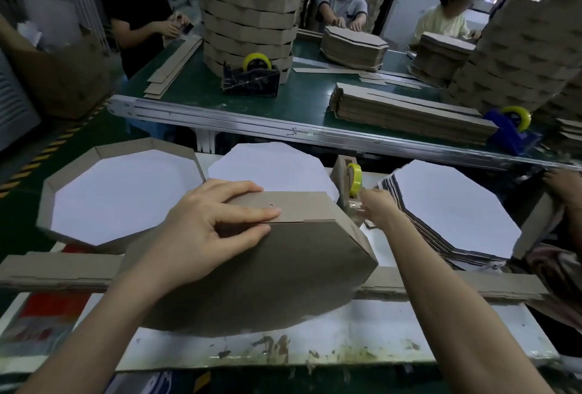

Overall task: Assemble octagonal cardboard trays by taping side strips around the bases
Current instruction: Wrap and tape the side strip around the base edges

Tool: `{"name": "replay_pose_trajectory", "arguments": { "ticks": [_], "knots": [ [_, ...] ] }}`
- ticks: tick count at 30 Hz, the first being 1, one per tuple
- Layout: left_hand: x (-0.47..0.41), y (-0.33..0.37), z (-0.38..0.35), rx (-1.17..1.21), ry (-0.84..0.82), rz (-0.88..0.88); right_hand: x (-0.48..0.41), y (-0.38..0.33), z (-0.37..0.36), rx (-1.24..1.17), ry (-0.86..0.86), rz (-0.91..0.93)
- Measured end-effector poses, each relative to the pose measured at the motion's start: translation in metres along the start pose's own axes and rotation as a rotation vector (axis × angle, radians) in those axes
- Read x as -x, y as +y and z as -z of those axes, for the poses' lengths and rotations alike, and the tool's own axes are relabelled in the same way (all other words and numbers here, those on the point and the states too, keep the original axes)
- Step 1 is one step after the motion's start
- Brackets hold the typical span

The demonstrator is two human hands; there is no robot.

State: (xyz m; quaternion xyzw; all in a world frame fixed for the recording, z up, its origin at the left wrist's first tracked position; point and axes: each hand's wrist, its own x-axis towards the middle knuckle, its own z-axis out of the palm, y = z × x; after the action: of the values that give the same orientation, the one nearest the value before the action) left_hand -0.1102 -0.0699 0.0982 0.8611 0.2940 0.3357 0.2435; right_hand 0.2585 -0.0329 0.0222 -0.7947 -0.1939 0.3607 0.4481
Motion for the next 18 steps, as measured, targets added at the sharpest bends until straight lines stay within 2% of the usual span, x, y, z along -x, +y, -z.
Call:
{"name": "replay_pose_trajectory", "arguments": {
  "ticks": [5,8,11,18],
  "knots": [
    [-0.012,-0.003,-0.002,0.012,-0.009,0.027,-0.044,0.023,0.000,0.140,-0.006,-0.046],
    [-0.018,-0.009,-0.002,0.002,-0.018,0.033,-0.065,0.028,-0.004,0.321,-0.027,-0.019],
    [-0.024,-0.015,0.000,-0.005,-0.021,0.047,-0.081,0.032,-0.006,0.432,0.059,-0.023],
    [-0.032,-0.025,-0.001,-0.019,-0.037,0.060,-0.104,0.030,-0.011,0.390,0.104,-0.118]
  ]
}}
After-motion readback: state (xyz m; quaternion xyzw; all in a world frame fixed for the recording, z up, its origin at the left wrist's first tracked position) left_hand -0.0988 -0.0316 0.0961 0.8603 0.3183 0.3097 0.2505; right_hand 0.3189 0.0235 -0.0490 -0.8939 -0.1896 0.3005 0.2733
